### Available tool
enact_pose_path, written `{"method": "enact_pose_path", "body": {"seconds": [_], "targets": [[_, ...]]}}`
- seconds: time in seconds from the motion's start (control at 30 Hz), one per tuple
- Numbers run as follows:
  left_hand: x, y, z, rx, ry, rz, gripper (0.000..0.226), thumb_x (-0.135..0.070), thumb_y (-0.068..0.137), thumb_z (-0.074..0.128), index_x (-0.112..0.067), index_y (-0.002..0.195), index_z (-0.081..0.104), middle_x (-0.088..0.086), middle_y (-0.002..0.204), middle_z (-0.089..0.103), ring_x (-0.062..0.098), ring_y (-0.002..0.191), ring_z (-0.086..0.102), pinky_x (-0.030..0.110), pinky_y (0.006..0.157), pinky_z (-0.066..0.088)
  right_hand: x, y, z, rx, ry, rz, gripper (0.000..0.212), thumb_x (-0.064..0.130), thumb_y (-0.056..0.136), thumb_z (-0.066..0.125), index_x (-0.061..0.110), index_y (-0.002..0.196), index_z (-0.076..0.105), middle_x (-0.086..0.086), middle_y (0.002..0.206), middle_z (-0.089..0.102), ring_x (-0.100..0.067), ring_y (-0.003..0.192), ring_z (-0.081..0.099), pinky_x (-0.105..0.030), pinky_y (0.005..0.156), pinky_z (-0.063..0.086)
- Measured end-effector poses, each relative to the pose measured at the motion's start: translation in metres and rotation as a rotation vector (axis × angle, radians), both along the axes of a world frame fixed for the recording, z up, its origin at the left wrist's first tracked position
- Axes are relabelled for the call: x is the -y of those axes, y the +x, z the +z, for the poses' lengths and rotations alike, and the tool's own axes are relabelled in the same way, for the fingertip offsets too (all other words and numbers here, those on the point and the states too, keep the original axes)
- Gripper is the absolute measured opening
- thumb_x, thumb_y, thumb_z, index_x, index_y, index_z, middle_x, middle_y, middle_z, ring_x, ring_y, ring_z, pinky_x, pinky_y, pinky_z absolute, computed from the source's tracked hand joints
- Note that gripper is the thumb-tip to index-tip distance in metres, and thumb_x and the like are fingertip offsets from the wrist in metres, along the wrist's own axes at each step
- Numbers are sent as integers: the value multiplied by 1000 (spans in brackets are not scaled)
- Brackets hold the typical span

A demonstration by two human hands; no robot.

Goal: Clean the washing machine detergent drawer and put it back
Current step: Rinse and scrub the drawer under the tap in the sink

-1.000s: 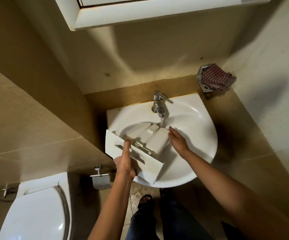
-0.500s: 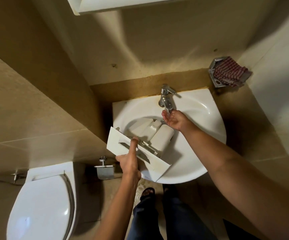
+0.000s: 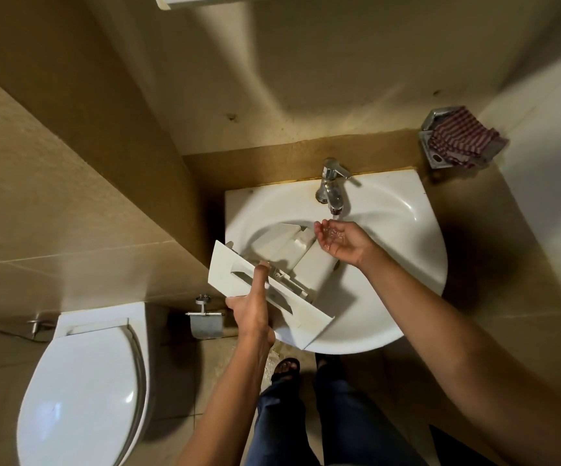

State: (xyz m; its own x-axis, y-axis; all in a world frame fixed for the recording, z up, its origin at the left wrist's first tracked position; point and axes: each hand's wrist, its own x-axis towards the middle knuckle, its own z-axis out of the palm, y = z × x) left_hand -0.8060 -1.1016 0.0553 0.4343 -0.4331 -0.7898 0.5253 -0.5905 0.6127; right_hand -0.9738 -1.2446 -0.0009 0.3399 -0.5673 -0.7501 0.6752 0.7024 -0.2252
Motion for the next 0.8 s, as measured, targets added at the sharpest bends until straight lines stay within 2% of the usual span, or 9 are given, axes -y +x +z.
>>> {"method": "enact_pose_path", "body": {"seconds": [0.1,0.2,0.27,0.37,0.5,0.6,0.7,0.73,0.8], "targets": [[1,0,2,-33,-5,29,112,-66,37,74,-8,127,45,11,108,65,28,93,66,45,84,57,-29,17,21,-77,-256,199,28,11,99,40,3,80,58,-12,81,72,-20,73,71,-25,68,56],[-1,0,1,-38,-18,9,108,-65,40,75,-6,126,48,12,108,67,29,93,67,42,82,57,-66,32,35,-318,-668,508,31,11,101,35,4,96,65,-7,102,71,-21,97,67,-28,87,51],[-1,1,1,-37,-17,-2,108,-64,40,75,-6,127,48,12,106,68,29,93,67,46,84,57,-79,30,35,-319,-791,627,32,10,102,33,5,106,64,-3,113,68,-19,110,62,-29,97,47],[0,3,3,-59,2,-9,114,-66,36,73,-7,130,46,13,109,66,30,97,64,51,90,53,-75,14,35,-220,-667,551,31,11,102,34,0,107,63,-9,113,68,-22,108,64,-32,97,50],[-1,1,6,-75,-4,-4,121,-69,32,70,-8,134,44,13,116,62,30,104,59,53,96,49,-37,-7,19,-391,-367,173,23,10,100,41,0,97,61,-17,101,65,-26,96,63,-31,87,53],[-3,0,4,-62,-13,-8,118,-68,33,71,-8,132,46,12,118,62,31,105,58,53,95,49,-5,-17,7,-320,-139,-19,18,5,98,44,-6,95,58,-20,99,60,-30,93,62,-31,77,57],[-5,3,-2,-58,-28,-24,108,-70,36,68,-9,124,55,14,115,65,33,105,59,46,86,52,20,-18,-1,-294,-50,-65,21,3,100,39,-10,96,54,-21,100,57,-35,107,56,-35,89,53],[-5,4,-4,-59,-29,-28,106,-70,36,67,-9,123,57,15,113,65,33,105,60,46,84,51,25,-17,-1,-304,-41,-76,21,3,100,39,-10,93,54,-21,97,57,-35,107,55,-35,87,53],[-7,6,-6,-67,-36,-25,103,-68,41,67,-8,124,55,15,113,65,33,102,60,47,81,52,34,-14,-2,-299,-31,-90,18,0,98,42,-8,88,54,-21,91,60,-32,100,59,-31,68,59]]}}
